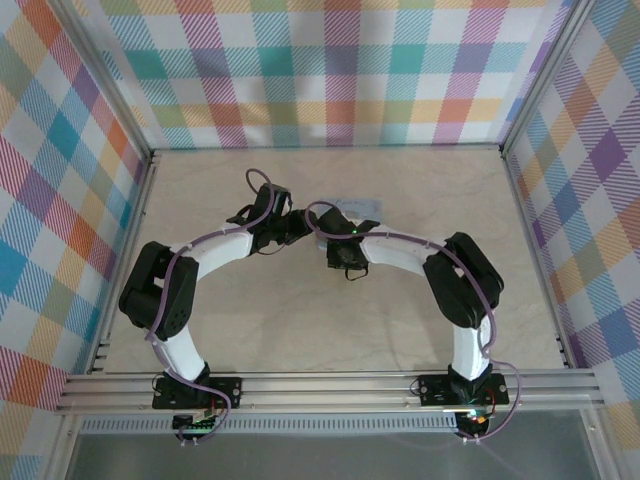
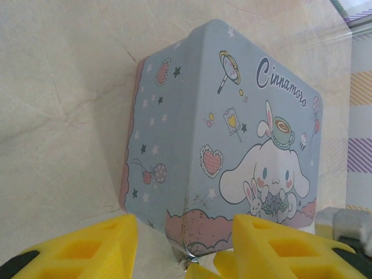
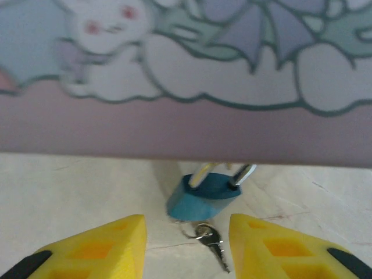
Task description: Unlock a padlock with a key
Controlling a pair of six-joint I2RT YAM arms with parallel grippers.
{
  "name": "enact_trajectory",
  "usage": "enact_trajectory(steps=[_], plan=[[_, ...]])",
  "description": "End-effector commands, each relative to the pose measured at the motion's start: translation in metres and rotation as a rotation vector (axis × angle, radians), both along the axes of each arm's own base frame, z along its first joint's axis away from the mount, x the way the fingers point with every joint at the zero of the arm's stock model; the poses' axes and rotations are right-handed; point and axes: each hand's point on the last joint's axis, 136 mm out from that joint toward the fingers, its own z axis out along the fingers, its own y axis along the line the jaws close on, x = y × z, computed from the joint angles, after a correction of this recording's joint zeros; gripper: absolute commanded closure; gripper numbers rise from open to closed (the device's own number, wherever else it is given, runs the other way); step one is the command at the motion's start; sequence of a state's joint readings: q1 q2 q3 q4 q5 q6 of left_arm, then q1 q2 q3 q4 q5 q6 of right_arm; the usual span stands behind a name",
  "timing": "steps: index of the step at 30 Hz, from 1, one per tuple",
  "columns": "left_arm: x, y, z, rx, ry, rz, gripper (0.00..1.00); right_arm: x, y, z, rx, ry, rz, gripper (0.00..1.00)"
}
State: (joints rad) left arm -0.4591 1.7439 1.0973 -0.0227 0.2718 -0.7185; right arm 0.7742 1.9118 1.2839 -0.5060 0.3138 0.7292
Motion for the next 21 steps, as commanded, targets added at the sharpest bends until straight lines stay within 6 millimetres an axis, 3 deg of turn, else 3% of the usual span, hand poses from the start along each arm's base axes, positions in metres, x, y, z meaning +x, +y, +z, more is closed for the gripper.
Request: enact_trajectory(steps=[1, 19, 21], plan=[[0.001, 0.004, 0.001, -0.021, 0.001, 0.008, 0.53, 0.001, -0.007, 0.000, -0.056, 0.001, -0.053, 0.57], [-0.003, 0.008, -0.008, -0.032, 0.016, 0.013, 0.54, 0.011, -0.003, -0.009, -0.146, 0.033, -0.118, 0.65], [-0.003, 0.008, -0.008, -0.034, 0.014, 0.014, 0.54, 0.011, 0.000, -0.012, -0.141, 0.041, -0.117, 0.70]])
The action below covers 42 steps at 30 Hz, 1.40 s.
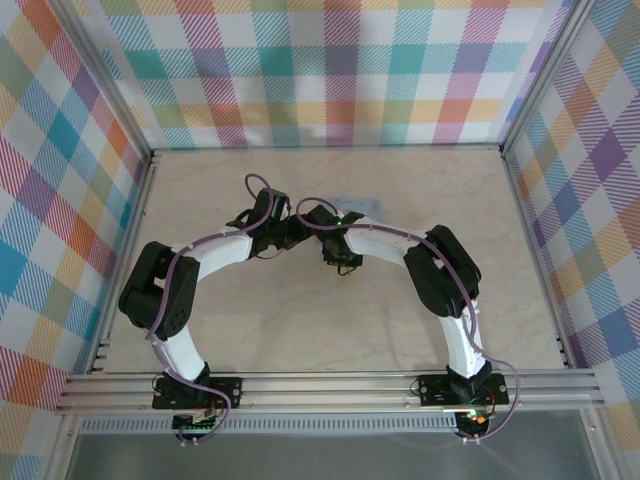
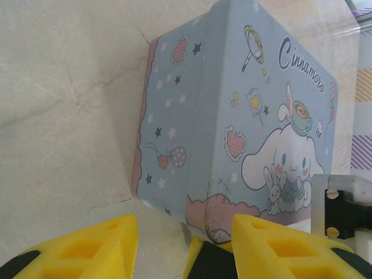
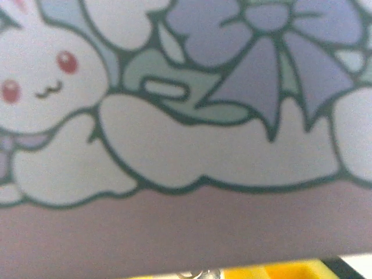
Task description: Unlock a padlock with a key
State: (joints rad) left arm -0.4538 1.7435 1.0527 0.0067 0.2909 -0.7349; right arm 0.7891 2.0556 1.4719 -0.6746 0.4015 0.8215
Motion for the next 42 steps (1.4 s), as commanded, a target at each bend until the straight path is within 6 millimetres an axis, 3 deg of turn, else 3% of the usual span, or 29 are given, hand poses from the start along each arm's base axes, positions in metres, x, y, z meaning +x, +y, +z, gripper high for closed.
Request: enact_trajectory(steps=[1, 13, 28, 42], plan=[[0.004, 0.005, 0.004, -0.021, -0.013, 0.011, 0.54, -0.003, -0.001, -0.004, -0.024, 0.013, -0.022, 0.72], [0.008, 0.005, 0.002, -0.028, -0.012, 0.015, 0.54, -0.015, 0.000, 0.002, 0.023, -0.002, 0.067, 1.00], [0.011, 0.008, 0.001, -0.020, -0.008, 0.025, 0.54, -0.023, 0.011, 0.015, 0.058, 0.012, 0.276, 1.00], [0.026, 0.008, -0.002, 0.010, -0.011, 0.024, 0.54, -0.035, 0.029, 0.032, 0.056, 0.053, 0.708, 1.00]])
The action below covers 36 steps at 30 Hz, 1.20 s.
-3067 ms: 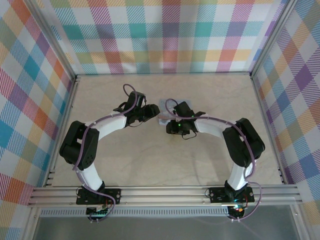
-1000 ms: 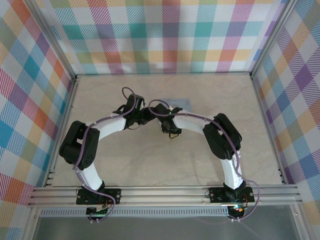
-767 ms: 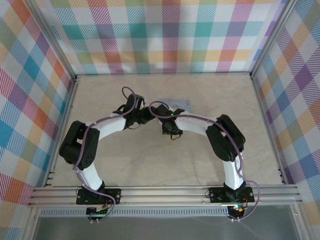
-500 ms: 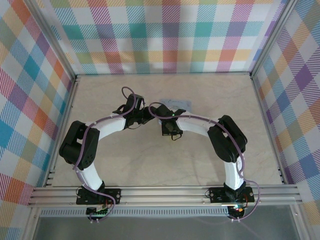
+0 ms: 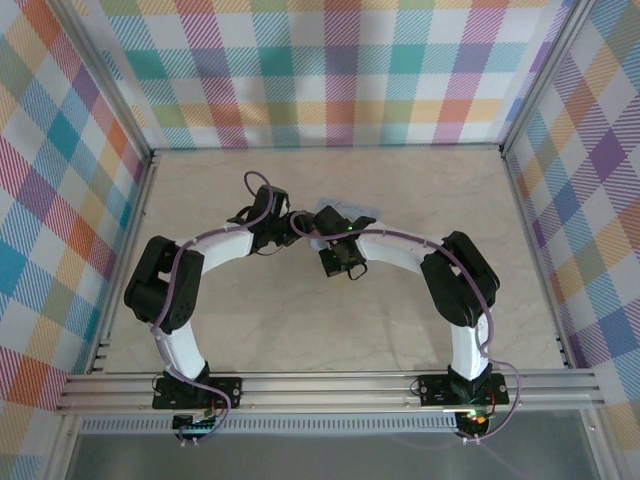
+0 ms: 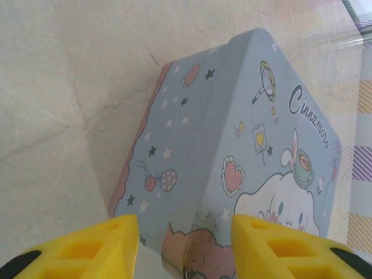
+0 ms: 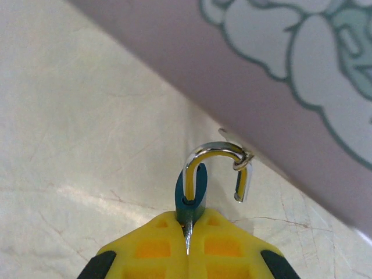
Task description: Unlock a padlock with a key
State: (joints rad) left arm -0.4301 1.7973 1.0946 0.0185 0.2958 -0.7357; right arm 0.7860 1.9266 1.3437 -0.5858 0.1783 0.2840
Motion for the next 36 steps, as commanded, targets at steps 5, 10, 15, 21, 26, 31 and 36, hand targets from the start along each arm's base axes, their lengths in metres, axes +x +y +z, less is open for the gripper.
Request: enact_trajectory(steps=[5, 10, 15, 21, 26, 31, 36], plan=[[0.013, 0.007, 0.004, 0.038, -0.021, 0.007, 0.54, -0.003, 0.003, 0.020, -0.043, -0.021, 0.235, 1.00], [0.018, 0.004, 0.005, 0.034, -0.029, -0.003, 0.54, -0.005, 0.006, 0.023, -0.020, -0.027, 0.327, 1.00], [0.019, -0.006, -0.003, 0.007, -0.008, -0.047, 0.59, -0.004, 0.014, 0.024, 0.015, -0.038, 0.369, 1.00], [0.012, -0.016, -0.012, -0.059, 0.021, -0.076, 0.68, 0.005, 0.028, 0.035, 0.048, -0.099, 0.442, 1.00], [0.008, -0.019, -0.010, -0.096, 0.024, -0.081, 0.69, 0.010, 0.043, 0.041, 0.078, -0.117, 0.508, 1.00], [0.007, -0.019, -0.011, -0.102, 0.028, -0.080, 0.70, 0.011, 0.046, 0.046, 0.086, -0.144, 0.544, 1.00], [0.007, -0.014, -0.009, -0.088, 0.015, -0.057, 0.68, 0.004, 0.040, 0.039, 0.078, -0.129, 0.534, 1.00]])
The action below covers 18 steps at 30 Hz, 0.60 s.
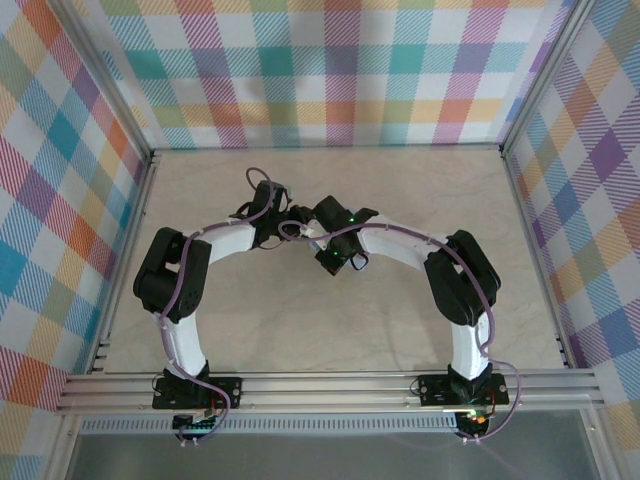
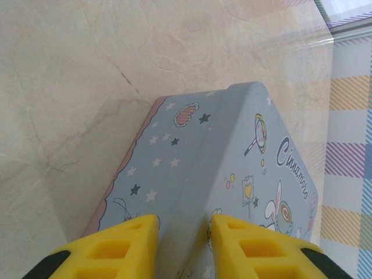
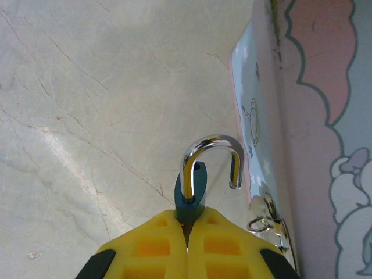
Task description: Unlock a padlock with a key
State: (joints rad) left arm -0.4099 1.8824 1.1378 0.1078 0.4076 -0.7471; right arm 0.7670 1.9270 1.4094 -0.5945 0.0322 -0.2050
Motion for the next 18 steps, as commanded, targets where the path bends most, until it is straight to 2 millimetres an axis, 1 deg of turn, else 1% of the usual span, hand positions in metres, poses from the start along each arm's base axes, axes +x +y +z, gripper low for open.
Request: enact_trajectory(steps=[1, 7, 11, 18], plan=[[-0.008, 0.005, -0.005, 0.013, 0.017, 0.003, 0.67, 0.001, 0.015, 0.022, 0.090, -0.058, 0.042, 1.00], [-0.007, 0.023, 0.007, 0.042, -0.020, 0.061, 0.62, -0.011, 0.011, 0.046, 0.182, -0.087, 0.023, 1.00], [-0.008, 0.036, 0.015, 0.056, -0.039, 0.095, 0.61, -0.017, 0.007, 0.060, 0.228, -0.113, 0.016, 1.00], [-0.017, 0.048, 0.028, 0.083, -0.066, 0.115, 0.58, -0.022, -0.003, 0.076, 0.247, -0.139, -0.018, 1.00]])
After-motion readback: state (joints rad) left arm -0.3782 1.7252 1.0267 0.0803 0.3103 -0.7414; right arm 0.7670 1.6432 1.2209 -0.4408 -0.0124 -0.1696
